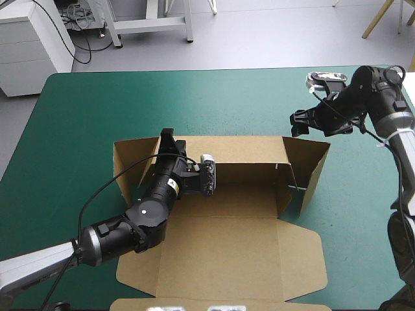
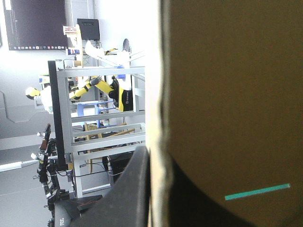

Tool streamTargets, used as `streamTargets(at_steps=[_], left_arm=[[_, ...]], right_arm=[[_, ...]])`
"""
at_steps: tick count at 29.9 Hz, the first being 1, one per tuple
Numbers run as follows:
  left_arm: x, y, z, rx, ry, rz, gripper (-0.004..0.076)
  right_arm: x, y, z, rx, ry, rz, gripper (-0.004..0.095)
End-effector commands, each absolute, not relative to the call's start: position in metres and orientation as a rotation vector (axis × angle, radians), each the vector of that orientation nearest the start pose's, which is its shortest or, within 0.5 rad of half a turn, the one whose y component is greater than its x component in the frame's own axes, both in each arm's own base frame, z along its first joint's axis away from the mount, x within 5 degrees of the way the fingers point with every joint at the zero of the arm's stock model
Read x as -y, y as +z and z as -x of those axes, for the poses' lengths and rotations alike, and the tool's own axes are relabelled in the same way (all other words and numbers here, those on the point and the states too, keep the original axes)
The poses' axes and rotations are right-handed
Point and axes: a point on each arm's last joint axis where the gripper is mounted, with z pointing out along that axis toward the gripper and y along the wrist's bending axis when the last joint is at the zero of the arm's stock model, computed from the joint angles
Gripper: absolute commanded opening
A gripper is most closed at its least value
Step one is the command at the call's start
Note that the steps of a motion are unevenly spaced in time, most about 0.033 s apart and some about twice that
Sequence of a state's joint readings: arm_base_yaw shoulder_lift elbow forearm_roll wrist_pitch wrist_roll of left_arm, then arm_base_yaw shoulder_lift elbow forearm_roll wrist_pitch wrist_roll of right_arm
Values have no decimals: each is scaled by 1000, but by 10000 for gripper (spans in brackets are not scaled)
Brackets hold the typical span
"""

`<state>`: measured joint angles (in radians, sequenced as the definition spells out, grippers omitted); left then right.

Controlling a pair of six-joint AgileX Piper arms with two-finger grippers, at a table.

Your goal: Fold the box

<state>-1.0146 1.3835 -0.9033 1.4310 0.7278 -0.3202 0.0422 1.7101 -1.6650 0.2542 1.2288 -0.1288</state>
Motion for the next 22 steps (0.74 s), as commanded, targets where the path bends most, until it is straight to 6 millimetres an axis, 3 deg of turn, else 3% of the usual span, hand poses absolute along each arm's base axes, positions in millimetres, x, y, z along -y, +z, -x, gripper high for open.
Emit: streamTargets(at_steps=[1,12,22], left_arm=[[209,308,-198,-1391,749,-1448,-10],[208,308,-199,-1396,759,-1444,-10],[209,308,-199,-1397,754,-1442,-10]], right_arm=[[-34,374,-336,-2634,319,192,751],[-37,360,-278,-2617,362,332,751],[-40,346,-233,-2229,340,411,751]])
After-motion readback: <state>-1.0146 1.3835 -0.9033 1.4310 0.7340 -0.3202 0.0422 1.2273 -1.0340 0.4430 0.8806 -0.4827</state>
